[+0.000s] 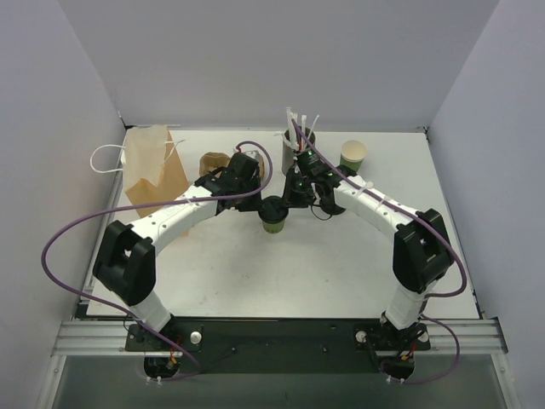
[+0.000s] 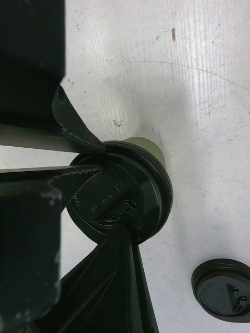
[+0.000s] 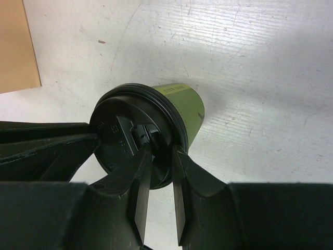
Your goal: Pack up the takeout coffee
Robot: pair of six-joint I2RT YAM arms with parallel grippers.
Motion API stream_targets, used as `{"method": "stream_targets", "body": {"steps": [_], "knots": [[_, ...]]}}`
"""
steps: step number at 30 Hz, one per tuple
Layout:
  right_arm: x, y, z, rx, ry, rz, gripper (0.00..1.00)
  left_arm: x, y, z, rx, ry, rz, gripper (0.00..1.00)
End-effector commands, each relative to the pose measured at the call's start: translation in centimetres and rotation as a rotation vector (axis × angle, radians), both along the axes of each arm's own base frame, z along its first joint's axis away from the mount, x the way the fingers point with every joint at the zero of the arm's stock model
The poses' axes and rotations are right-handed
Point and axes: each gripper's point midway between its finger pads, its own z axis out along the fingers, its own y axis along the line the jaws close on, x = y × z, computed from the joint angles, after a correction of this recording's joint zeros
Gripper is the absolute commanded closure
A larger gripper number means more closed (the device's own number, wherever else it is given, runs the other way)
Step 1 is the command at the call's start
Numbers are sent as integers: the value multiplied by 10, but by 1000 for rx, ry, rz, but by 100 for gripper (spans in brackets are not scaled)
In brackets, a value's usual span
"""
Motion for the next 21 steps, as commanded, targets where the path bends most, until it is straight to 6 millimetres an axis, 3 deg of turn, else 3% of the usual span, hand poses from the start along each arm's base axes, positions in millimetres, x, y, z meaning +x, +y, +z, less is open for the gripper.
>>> {"method": "stream_targets", "body": {"steps": [1,8,21], "knots": [[-48,-23,-70,-190,223,26,81,-18,9,-39,80,96,-6,76],[-31,-9,-35,-191,174,50,74,-12,5,-17,64,61,-18,75],[-25,-7,-15,-195,148,47,69,-9,2,-14,64,60,-23,76]]}}
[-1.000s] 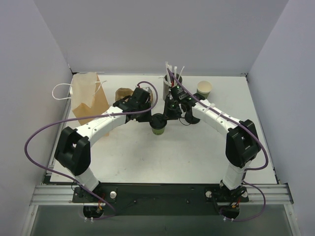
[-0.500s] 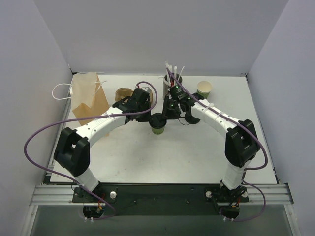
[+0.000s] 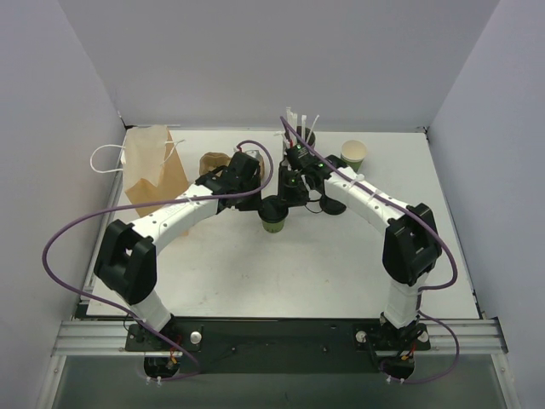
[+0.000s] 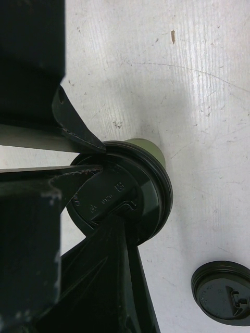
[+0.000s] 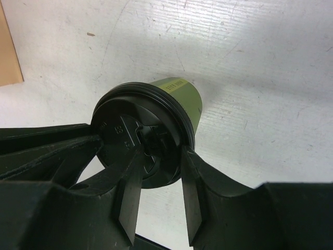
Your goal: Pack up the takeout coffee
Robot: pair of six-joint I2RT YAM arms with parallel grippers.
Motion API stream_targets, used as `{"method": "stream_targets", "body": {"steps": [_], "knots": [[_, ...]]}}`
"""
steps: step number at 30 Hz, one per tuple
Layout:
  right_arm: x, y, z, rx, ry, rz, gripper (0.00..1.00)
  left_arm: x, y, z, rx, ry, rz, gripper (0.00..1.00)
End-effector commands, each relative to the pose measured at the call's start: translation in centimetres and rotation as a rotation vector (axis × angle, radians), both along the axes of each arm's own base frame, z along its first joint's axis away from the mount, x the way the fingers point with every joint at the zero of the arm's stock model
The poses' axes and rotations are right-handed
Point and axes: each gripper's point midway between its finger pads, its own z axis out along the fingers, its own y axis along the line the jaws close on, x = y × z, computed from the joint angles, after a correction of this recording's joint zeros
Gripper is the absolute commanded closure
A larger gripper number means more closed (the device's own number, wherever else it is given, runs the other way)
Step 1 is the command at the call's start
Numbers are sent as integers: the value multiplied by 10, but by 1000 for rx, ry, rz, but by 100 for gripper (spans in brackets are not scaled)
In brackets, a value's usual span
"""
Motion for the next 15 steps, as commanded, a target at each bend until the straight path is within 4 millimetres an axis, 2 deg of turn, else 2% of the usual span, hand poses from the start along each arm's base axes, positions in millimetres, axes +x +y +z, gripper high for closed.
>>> {"method": "stream_targets", "body": {"steps": [1,7,15], "knots": [[-25,-11,-19,-104,99,23,69,-11,0,-16,48,62,-27,76],[-16,-8,-1,-91,61,17,69,-11,-1,-16,48,62,-29,76],[-15,-13,0,-123,57,3,71,-9,-2,-10,43,53,-32,76]]}}
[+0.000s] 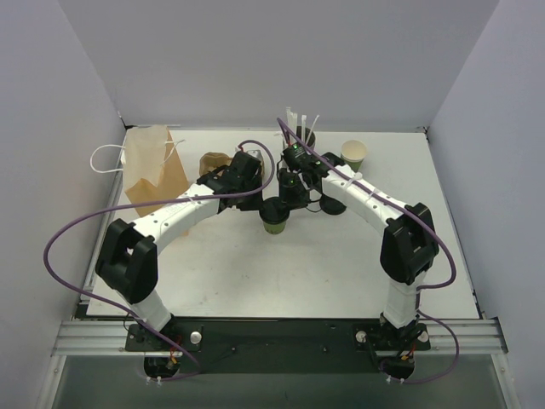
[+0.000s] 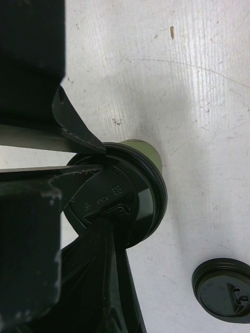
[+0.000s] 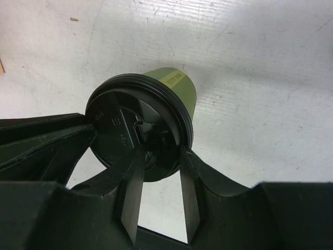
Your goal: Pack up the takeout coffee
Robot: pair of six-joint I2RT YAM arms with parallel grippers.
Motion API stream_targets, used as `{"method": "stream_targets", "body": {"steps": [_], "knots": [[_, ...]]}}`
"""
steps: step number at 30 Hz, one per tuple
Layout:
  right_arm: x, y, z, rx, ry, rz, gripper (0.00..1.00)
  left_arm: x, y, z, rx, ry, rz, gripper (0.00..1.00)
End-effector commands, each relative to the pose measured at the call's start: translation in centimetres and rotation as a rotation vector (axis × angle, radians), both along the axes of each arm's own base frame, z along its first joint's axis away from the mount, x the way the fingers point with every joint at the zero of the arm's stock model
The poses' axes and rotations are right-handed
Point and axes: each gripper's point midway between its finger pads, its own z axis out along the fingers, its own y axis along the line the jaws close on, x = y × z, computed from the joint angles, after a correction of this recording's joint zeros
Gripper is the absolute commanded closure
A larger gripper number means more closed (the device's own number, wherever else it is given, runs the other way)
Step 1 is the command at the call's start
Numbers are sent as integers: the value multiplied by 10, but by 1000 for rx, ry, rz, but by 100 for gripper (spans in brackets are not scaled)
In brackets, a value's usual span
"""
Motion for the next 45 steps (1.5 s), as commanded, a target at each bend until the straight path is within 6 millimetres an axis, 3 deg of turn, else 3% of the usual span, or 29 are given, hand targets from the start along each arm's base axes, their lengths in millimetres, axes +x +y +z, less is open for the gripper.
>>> {"method": "stream_targets", "body": {"steps": [1,7,9,13,17,23,30,45], "knots": [[-6,-7,-2,-59,20,1,71,-9,1,-11,43,52,-27,76],[-7,-8,-8,-80,36,1,75,-9,-1,-11,40,53,-30,76],[-14,-13,-20,-102,63,-11,79,-9,-1,-15,46,61,-30,76],[-43,-24,-68,-135,162,-16,81,-9,-2,-19,51,67,-32,76],[-55,-24,-78,-144,181,-10,81,-11,-2,-21,52,74,-34,76],[-25,-16,-50,-126,93,10,78,-18,-5,-14,28,66,-34,76],[9,0,-41,-104,61,80,75,-33,-7,-14,11,81,-44,75],[31,4,-2,-117,-34,114,69,-20,-14,13,-8,26,-46,68]]}}
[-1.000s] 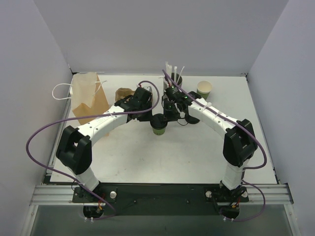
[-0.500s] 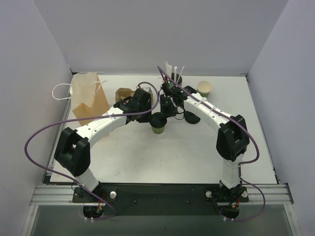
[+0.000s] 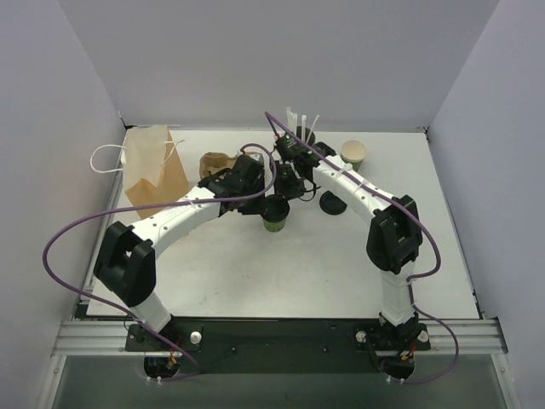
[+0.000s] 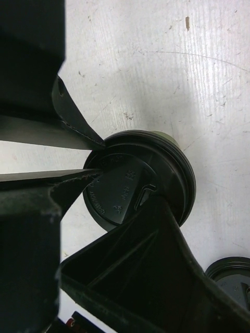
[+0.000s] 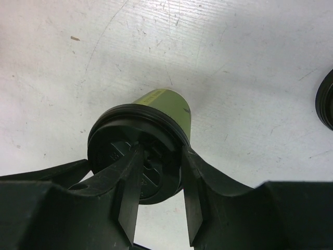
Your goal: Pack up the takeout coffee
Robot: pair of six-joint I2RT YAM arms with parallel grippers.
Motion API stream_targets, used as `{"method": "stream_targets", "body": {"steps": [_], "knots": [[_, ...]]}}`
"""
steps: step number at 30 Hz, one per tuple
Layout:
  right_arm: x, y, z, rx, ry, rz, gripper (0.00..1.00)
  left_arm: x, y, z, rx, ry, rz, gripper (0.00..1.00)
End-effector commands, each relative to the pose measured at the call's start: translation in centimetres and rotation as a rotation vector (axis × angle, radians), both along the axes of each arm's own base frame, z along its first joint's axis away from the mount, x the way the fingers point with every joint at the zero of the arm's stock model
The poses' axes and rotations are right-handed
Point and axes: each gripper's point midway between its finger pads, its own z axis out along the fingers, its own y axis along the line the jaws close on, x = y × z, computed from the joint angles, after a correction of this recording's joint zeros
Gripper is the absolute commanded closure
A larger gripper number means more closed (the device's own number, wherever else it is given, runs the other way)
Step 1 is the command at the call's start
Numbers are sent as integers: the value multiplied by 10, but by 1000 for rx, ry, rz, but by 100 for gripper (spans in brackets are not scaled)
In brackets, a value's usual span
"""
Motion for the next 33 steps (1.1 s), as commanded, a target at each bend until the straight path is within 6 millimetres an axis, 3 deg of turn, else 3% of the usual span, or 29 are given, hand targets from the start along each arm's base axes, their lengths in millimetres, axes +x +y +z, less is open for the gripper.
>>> {"method": "stream_targets", "body": {"steps": [1,10,17,23,33], "knots": [[1,-4,1,-48,4,14,68,-6,-10,14,-7,10,-43,68],[15,-4,28,-19,-35,-6,66,4,-10,28,-9,-19,-40,65],[14,-19,39,-29,-39,-48,66,18,0,41,-8,-49,-28,62],[-6,-34,30,-43,13,-88,66,31,7,29,22,-25,-51,62],[-12,-28,19,-13,39,-87,68,25,-6,24,-37,1,-64,62]]}}
